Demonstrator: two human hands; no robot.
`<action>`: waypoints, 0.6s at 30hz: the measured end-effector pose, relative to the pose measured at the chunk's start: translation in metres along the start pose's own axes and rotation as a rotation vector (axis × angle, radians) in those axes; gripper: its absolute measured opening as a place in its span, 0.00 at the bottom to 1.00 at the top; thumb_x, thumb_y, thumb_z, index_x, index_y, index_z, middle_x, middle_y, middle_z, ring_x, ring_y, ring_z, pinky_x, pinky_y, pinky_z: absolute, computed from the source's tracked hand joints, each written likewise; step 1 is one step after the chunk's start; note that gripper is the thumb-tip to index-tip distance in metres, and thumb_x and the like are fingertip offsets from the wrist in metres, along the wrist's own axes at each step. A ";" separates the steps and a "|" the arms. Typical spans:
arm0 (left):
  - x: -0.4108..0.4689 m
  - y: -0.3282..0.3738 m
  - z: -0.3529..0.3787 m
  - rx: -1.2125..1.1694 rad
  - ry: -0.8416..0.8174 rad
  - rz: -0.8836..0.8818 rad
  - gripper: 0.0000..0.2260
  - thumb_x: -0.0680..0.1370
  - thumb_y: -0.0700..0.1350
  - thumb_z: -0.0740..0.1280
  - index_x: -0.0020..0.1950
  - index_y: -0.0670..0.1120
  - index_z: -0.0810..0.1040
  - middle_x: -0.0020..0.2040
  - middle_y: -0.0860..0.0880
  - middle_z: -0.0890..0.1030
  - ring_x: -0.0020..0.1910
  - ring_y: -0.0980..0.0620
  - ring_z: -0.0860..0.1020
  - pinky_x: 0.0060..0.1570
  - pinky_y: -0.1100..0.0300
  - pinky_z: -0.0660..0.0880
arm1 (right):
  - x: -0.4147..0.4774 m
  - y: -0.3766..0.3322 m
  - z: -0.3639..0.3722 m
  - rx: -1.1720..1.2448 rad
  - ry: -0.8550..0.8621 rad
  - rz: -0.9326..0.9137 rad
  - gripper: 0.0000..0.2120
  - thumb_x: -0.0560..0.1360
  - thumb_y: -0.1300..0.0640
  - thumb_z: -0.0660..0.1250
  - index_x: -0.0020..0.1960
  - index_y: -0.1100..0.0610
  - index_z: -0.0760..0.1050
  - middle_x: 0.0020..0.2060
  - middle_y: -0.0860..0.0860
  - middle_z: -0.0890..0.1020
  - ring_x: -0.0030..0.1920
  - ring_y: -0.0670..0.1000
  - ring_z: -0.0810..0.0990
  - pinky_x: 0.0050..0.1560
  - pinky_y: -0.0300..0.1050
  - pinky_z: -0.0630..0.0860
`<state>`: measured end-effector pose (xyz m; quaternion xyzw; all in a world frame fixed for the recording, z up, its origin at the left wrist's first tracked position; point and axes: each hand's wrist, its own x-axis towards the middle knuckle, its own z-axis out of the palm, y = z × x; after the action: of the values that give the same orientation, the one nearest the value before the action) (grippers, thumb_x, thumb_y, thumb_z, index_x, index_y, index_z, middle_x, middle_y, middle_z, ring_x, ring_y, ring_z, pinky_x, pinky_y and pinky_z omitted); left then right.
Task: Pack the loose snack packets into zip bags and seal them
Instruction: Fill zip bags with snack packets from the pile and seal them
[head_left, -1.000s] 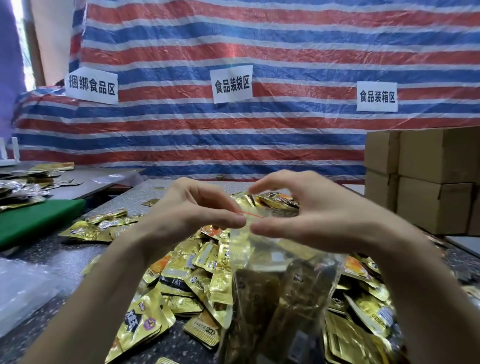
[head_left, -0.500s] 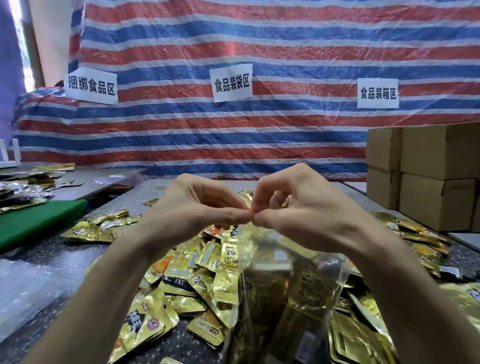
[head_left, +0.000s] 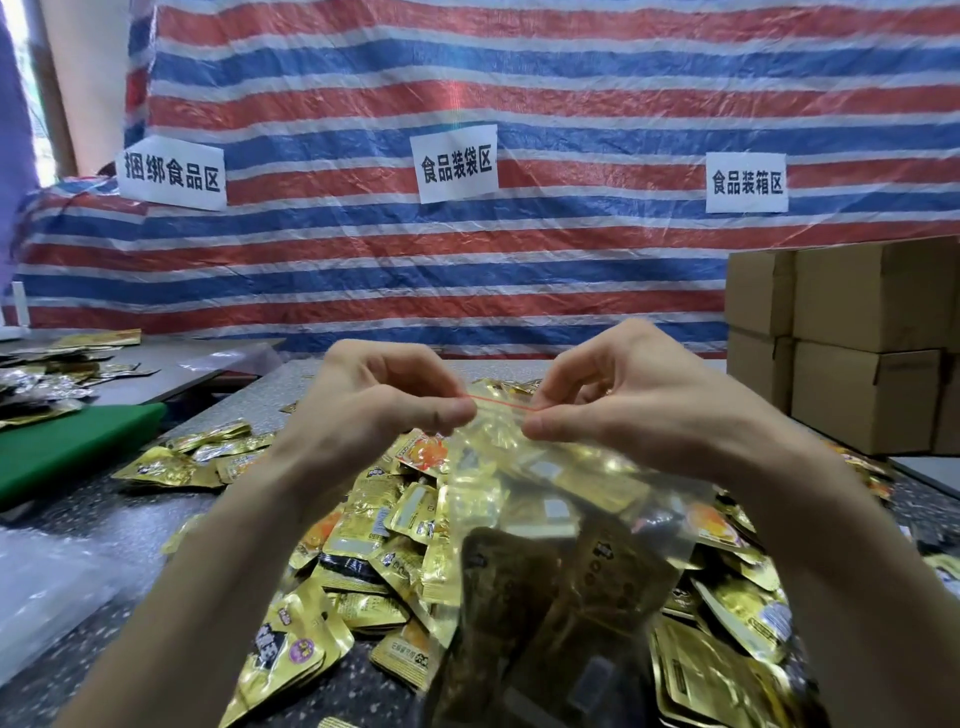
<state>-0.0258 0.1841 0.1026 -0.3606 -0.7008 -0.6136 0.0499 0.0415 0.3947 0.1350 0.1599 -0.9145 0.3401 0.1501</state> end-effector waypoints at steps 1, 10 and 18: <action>0.000 -0.001 -0.003 -0.019 0.017 -0.006 0.08 0.64 0.42 0.75 0.38 0.39 0.83 0.38 0.41 0.83 0.39 0.47 0.79 0.44 0.54 0.75 | -0.001 0.001 -0.002 0.006 -0.003 0.010 0.05 0.71 0.55 0.78 0.37 0.53 0.85 0.29 0.43 0.82 0.31 0.37 0.77 0.32 0.29 0.70; 0.001 -0.006 -0.010 -0.074 0.071 -0.041 0.06 0.63 0.40 0.75 0.36 0.39 0.84 0.35 0.43 0.82 0.35 0.50 0.78 0.37 0.62 0.76 | 0.000 0.009 -0.008 0.004 -0.048 0.117 0.05 0.71 0.53 0.78 0.39 0.54 0.86 0.37 0.47 0.86 0.39 0.43 0.82 0.46 0.41 0.76; 0.003 -0.011 -0.018 -0.063 0.103 -0.051 0.04 0.65 0.38 0.73 0.37 0.37 0.83 0.36 0.43 0.82 0.37 0.49 0.78 0.39 0.60 0.77 | -0.005 0.019 -0.021 -0.041 -0.082 0.163 0.05 0.71 0.53 0.77 0.39 0.53 0.86 0.39 0.50 0.87 0.46 0.51 0.84 0.54 0.51 0.77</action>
<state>-0.0410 0.1698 0.0995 -0.3121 -0.6866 -0.6540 0.0590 0.0417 0.4234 0.1379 0.0957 -0.9367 0.3253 0.0875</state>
